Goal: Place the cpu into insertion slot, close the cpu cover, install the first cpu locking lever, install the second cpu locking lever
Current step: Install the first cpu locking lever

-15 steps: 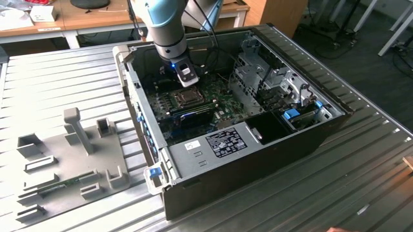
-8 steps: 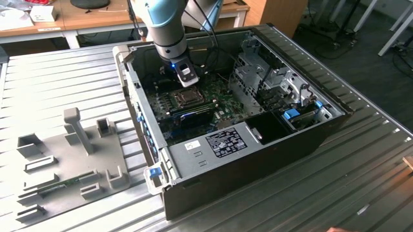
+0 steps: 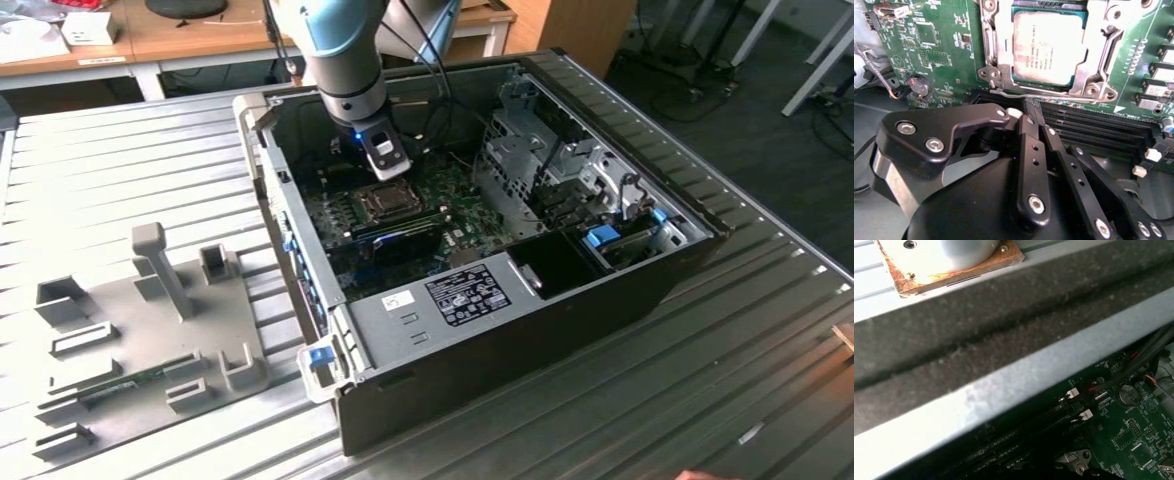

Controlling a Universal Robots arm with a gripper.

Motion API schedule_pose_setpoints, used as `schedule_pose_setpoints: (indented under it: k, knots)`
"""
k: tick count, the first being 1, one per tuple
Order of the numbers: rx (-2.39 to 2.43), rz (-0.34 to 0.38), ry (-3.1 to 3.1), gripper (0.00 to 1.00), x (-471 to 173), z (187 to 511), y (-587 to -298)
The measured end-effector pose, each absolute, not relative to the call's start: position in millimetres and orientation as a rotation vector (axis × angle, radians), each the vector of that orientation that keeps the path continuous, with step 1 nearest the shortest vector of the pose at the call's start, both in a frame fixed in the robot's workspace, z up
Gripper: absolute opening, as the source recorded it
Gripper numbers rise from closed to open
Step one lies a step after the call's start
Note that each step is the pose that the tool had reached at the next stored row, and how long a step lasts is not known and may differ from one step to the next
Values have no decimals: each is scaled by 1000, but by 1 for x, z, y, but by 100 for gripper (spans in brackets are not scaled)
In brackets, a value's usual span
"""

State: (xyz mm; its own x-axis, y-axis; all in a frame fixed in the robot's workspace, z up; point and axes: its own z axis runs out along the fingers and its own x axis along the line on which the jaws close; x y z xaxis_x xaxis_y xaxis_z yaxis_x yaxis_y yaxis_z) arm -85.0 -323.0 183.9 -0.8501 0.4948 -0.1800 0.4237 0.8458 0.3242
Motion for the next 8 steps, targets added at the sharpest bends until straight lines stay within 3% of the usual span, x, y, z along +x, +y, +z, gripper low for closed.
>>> schedule_pose_setpoints:
  k: [8]
  knots:
    - [701,404,2765,10,-85,188,-323]
